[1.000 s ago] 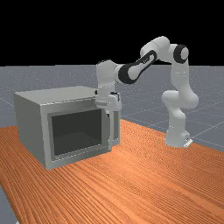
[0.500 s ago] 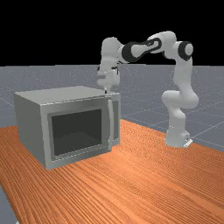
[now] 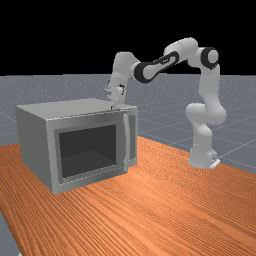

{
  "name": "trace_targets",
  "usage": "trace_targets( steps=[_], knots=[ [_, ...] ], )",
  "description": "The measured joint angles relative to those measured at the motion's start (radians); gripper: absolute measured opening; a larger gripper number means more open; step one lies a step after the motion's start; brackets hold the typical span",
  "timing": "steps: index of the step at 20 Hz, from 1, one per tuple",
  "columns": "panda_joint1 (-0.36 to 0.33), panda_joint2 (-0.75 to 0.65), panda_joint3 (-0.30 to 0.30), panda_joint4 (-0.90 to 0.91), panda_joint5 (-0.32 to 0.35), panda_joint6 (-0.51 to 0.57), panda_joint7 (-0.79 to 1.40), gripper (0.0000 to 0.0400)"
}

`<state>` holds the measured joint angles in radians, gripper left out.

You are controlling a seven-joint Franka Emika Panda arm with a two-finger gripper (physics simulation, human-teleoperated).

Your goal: Open the microwave

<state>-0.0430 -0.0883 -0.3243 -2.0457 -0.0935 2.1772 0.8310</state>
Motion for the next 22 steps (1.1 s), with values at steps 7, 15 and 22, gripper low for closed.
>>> trace_targets(
  steps=[7,15,22],
  knots=[
    [-0.008,0.015,0.007,-0.078,-0.031,0.122,0.042,0.0000],
    [-0.070,0.023,0.149,-0.073,-0.025,0.149,0.136,0.0000],
    [-0.002,0.264,0.333,0.226,0.048,0.048,0.207,0.0000]
  ],
)
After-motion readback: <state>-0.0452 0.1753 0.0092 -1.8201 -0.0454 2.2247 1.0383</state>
